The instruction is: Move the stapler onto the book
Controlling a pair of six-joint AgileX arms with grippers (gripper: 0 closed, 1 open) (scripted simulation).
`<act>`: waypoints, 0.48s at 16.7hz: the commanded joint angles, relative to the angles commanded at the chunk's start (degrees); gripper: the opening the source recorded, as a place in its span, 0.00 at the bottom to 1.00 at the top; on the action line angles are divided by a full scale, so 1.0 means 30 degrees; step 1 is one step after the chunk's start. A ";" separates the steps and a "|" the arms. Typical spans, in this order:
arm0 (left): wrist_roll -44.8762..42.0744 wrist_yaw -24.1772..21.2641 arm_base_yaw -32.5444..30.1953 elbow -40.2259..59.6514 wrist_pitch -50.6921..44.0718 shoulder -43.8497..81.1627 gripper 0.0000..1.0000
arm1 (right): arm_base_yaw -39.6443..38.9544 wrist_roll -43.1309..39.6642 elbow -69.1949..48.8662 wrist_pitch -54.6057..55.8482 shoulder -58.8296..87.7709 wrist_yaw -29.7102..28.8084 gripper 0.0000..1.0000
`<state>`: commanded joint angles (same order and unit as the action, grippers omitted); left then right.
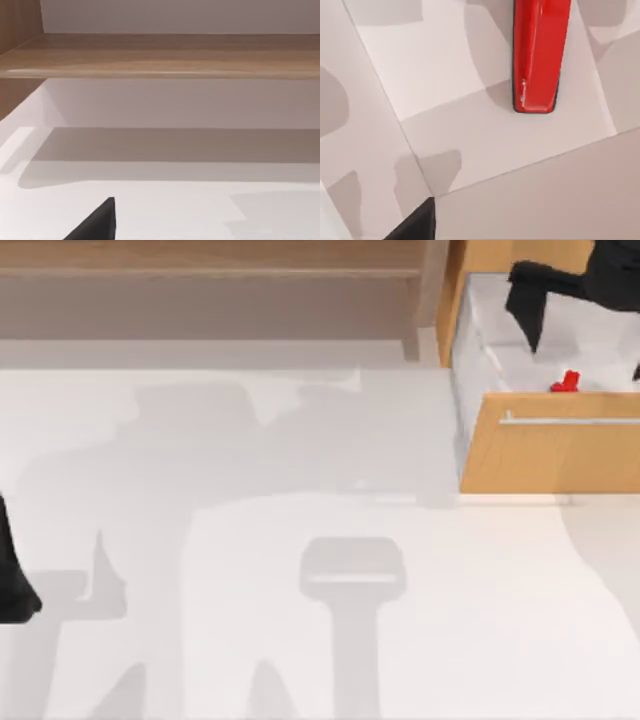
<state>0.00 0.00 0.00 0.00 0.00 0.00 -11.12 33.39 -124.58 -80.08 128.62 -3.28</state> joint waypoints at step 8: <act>0.0000 0.0000 0.0000 0.0000 0.0000 0.0000 1.00 | 0.0958 -0.0894 0.0768 0.4986 0.4513 0.0052 1.00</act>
<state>0.00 0.00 0.00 0.00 0.00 0.00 -8.24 30.71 -122.28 -65.13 142.16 -3.13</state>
